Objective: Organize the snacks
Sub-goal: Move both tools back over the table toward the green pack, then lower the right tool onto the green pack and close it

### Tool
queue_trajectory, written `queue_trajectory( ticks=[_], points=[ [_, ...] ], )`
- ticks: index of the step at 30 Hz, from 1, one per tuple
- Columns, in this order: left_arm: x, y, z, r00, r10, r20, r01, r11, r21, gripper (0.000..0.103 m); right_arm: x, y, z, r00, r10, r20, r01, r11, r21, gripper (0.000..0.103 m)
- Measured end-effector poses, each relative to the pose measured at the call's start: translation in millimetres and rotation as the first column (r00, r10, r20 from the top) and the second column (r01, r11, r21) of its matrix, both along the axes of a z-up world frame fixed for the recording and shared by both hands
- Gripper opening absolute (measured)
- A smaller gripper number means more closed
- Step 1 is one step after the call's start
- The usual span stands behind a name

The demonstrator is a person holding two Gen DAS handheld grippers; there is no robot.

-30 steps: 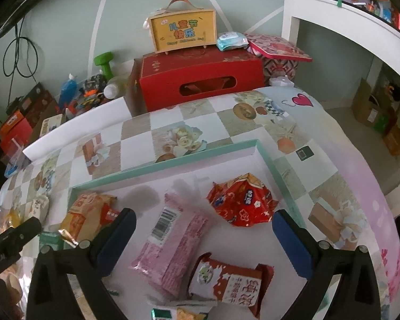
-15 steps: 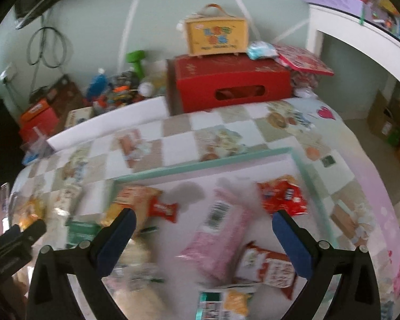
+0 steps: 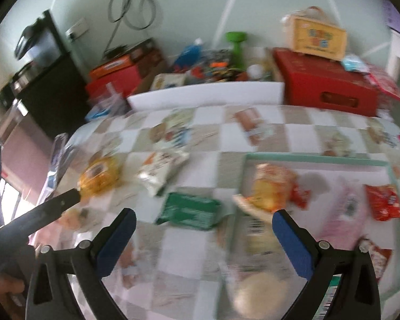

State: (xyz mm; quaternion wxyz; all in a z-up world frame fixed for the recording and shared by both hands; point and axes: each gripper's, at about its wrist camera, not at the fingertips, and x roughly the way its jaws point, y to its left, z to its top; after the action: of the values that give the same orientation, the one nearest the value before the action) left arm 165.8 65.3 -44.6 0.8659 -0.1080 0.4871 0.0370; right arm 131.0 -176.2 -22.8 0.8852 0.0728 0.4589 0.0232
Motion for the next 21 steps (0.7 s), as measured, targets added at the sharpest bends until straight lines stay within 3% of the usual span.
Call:
queue_trajectory(
  ticks=[8, 21],
  points=[
    [-1.3, 22.0, -6.7, 0.999, 0.041, -0.02, -0.041, 0.999, -0.029, 0.102, 7.1, 23.2, -17.7, 0.998, 0.057, -0.034, -0.055, 0.997, 0.058, 0.103],
    [7.6, 5.2, -27.5, 0.994, -0.027, -0.11, 0.024, 0.999, -0.028, 0.102, 24.6, 16.5, -27.3, 0.994, 0.105, -0.016, -0.103, 0.992, 0.076, 0.101]
  ],
)
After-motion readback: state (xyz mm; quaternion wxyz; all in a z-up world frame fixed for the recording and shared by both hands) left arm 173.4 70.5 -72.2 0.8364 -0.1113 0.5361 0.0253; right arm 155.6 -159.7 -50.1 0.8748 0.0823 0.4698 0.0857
